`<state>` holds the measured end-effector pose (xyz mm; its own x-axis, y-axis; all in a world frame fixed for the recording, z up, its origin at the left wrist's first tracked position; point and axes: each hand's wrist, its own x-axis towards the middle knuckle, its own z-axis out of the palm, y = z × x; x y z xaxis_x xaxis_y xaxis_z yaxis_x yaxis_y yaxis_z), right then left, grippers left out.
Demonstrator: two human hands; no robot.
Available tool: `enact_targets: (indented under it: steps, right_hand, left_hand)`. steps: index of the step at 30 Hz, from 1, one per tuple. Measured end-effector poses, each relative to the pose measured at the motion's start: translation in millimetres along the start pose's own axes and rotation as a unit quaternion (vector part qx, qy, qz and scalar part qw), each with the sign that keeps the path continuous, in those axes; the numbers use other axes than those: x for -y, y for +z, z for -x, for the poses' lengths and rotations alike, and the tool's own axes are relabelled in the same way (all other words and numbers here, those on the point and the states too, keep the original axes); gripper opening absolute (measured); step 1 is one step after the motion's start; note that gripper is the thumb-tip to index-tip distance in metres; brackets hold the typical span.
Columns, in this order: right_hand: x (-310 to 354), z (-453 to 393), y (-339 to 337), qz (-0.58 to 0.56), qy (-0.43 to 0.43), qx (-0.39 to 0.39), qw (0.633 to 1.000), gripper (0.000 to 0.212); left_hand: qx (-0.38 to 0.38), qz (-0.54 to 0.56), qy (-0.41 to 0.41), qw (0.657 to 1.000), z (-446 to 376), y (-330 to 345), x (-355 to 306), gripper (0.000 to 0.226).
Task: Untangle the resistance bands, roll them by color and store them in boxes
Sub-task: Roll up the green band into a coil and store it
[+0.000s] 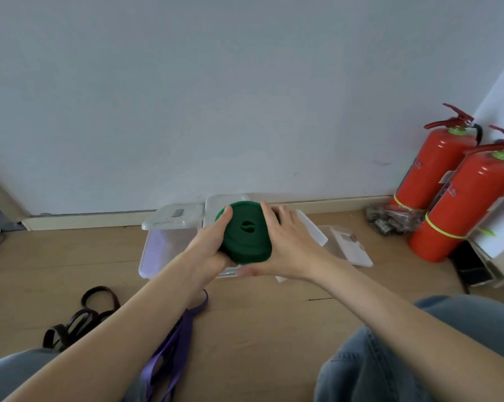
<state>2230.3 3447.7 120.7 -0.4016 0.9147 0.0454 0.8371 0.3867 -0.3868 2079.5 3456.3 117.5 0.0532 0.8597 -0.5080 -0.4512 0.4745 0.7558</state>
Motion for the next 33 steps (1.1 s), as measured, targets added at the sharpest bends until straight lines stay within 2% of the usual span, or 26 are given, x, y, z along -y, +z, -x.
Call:
enact_targets:
  steps: [2,4,7,9,12,14,16,18,19,20,22,23,24,27,28,29,31,33]
  right_hand:
    - [-12,-3,-5,-0.050,0.026,-0.050,0.997,0.108]
    - [-27,-10,-18,-0.058,0.044,-0.065,0.995,0.101]
    - [-67,-24,-41,-0.001,0.054,-0.015,0.998,0.095]
    - [-98,-29,-53,0.042,0.057,0.028,0.997,0.085]
    - [-150,-30,-51,0.011,0.058,0.042,0.997,0.065]
    - [-188,-26,-34,-0.047,0.094,0.022,0.994,0.057]
    - [-228,-21,-4,-0.096,0.144,-0.021,0.985,0.060]
    - [-269,-13,32,-0.142,0.216,-0.066,0.964,0.063]
    - [-288,-9,49,-0.168,0.266,-0.076,0.946,0.062]
    - [-306,-4,66,-0.205,0.314,-0.078,0.924,0.061]
    - [-337,7,97,-0.287,0.372,-0.085,0.879,0.050]
    - [-348,12,109,-0.306,0.383,-0.086,0.868,0.046]
    - [-357,17,119,-0.298,0.387,-0.079,0.869,0.047]
    - [-378,25,140,-0.221,0.408,-0.048,0.884,0.067]
    - [-383,26,146,-0.208,0.414,-0.046,0.885,0.073]
    - [-387,27,151,-0.198,0.416,-0.050,0.886,0.077]
    - [-392,28,156,-0.187,0.416,-0.068,0.888,0.079]
    - [-398,27,156,-0.193,0.412,-0.098,0.885,0.079]
  left_hand:
    - [0.019,-0.007,-0.001,1.000,-10,13,4,0.035]
    - [0.037,-0.012,0.013,0.999,-26,28,7,0.039]
    - [0.041,-0.043,0.039,0.997,-55,59,18,0.039]
    - [0.057,-0.069,0.025,0.996,-78,80,33,0.036]
    - [0.096,-0.102,-0.012,0.990,-115,104,61,0.043]
    - [0.101,-0.135,-0.012,0.986,-143,116,85,0.043]
    - [0.102,-0.157,-0.023,0.982,-172,121,115,0.043]
    - [0.088,-0.253,-0.018,0.963,-202,118,151,0.040]
    - [0.083,-0.357,0.015,0.930,-216,114,169,0.039]
    - [0.092,-0.480,0.062,0.870,-230,110,186,0.039]
    - [0.148,-0.662,0.157,0.718,-254,107,218,0.044]
    - [0.183,-0.703,0.186,0.662,-265,108,231,0.048]
    - [0.212,-0.726,0.201,0.622,-274,110,243,0.051]
    - [0.217,-0.804,0.225,0.506,-303,120,268,0.060]
    - [0.196,-0.822,0.233,0.482,-310,123,274,0.062]
    - [0.171,-0.832,0.238,0.471,-315,126,280,0.064]
    - [0.140,-0.833,0.242,0.478,-318,131,289,0.065]
    - [0.146,-0.825,0.246,0.487,-318,138,297,0.059]
